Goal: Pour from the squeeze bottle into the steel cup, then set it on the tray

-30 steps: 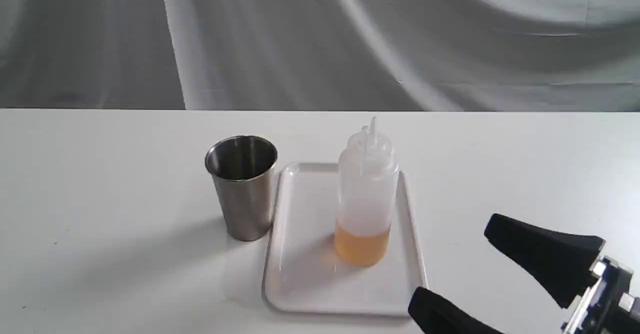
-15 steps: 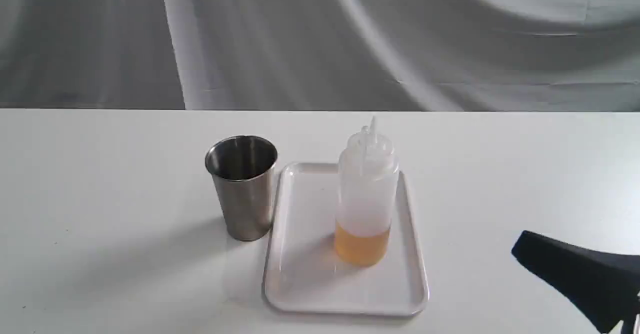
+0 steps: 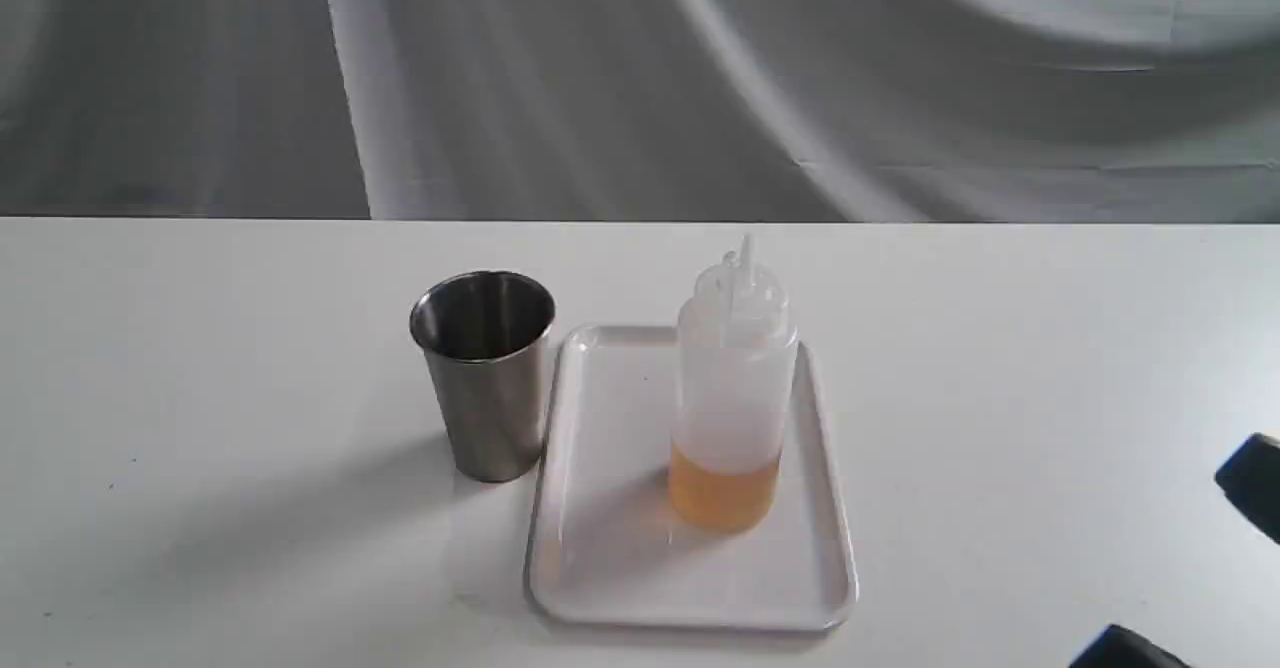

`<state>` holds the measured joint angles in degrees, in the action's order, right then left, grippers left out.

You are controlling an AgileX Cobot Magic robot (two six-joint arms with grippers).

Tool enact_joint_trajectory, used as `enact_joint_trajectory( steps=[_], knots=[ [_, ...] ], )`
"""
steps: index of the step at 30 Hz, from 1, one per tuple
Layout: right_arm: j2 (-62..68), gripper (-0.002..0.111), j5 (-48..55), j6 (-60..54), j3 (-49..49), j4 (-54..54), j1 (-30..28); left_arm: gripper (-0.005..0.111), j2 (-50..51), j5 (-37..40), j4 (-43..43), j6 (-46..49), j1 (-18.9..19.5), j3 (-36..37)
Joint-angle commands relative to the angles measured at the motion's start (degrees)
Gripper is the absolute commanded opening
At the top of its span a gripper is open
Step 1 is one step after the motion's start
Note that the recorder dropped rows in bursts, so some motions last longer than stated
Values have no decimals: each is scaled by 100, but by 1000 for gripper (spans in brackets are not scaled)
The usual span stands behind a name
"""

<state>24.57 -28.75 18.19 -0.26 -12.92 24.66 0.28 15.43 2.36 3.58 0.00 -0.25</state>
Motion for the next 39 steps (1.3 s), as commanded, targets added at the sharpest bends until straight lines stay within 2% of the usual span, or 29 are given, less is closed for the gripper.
enact_joint_trajectory(
  steps=[1,13,39],
  knots=[
    [-652,105,987,-450,26,418,-3,8,-29,-41,14,-10,-22,25],
    [-2447,105,2342,-834,26,649,-3,8,-29,-41,14,-10,-22,25],
    [-2457,105,2360,-525,26,648,-3,8,-29,-41,14,-10,-22,25]
  ],
)
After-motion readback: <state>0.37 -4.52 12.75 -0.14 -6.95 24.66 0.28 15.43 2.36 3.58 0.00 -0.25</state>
